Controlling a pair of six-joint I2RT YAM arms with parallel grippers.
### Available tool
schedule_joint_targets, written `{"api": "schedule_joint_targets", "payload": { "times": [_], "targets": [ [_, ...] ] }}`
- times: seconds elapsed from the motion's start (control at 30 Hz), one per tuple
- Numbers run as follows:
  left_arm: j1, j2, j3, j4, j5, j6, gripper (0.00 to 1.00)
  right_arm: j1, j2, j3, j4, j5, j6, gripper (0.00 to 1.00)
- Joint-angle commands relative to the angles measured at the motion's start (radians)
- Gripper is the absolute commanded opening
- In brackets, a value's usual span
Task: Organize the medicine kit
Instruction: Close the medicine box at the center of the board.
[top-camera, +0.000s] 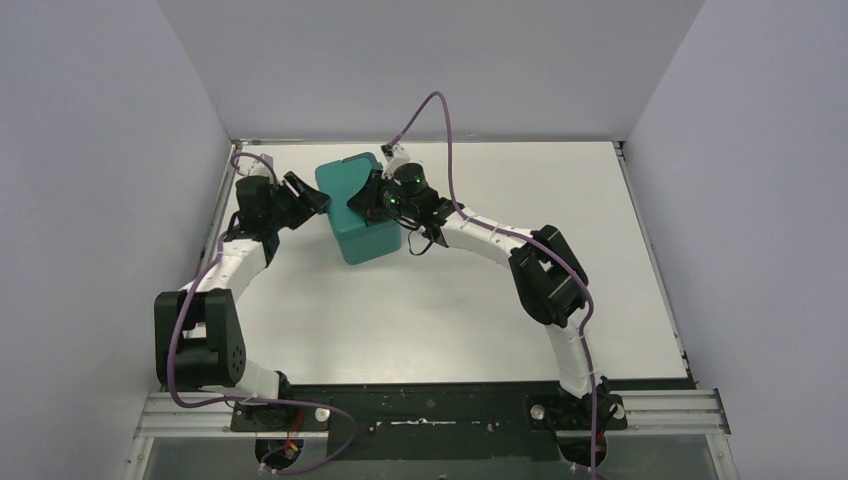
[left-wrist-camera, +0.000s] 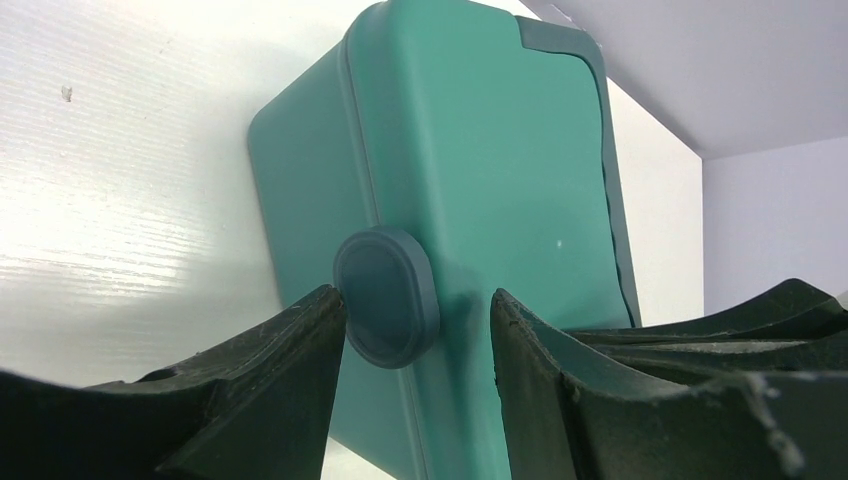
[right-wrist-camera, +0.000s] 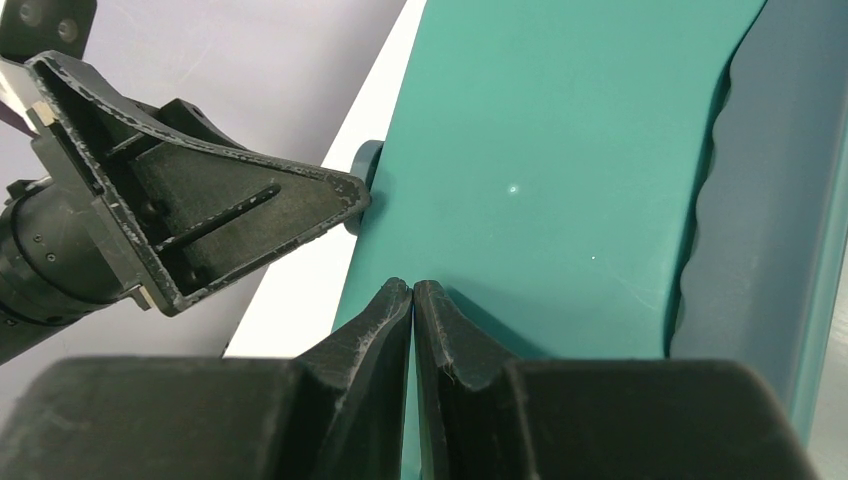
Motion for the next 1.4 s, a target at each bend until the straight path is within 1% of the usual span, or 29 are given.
{"api": "schedule_joint_targets", "payload": {
  "times": [0.0,0.23,0.4,0.53,0.63,0.73,0.87,1.1,1.37],
  "targets": [
    [-0.014,-0.052,0.041,0.037,0.043,0.001,0.52,0.020,0.061,-0.057,-0.212,-0.003,-0.037,0.11],
    [-0.013,-0.048,0.046,0.026,0.062,-0.009,0.52,0.019,0.058,-0.057,-0.212,-0.001,-0.036,0.11],
    [-0.001,-0.055,0.096,-0.086,0.057,0.020,0.54,0.019,0.055,-0.055,-0.212,0.001,-0.036,0.11],
    [0.022,-0.075,0.107,-0.133,0.063,0.023,0.55,0.018,0.058,-0.053,-0.212,0.002,-0.035,0.11],
    [0.049,-0.093,0.109,-0.183,0.076,0.026,0.55,0.018,0.058,-0.054,-0.212,0.000,-0.037,0.11],
    [0.090,-0.110,0.107,-0.205,0.097,0.025,0.53,0.018,0.058,-0.052,-0.212,0.004,-0.036,0.11],
    [0.124,-0.108,0.091,-0.183,0.122,0.020,0.47,0.018,0.053,-0.052,-0.212,0.003,-0.034,0.11],
    [0.127,-0.042,0.093,-0.058,0.226,-0.017,0.36,0.018,0.052,-0.060,-0.212,0.009,-0.030,0.11],
    [0.127,0.010,0.111,-0.027,0.266,-0.020,0.35,0.016,0.045,-0.069,-0.212,0.008,-0.034,0.11]
  ]
}}
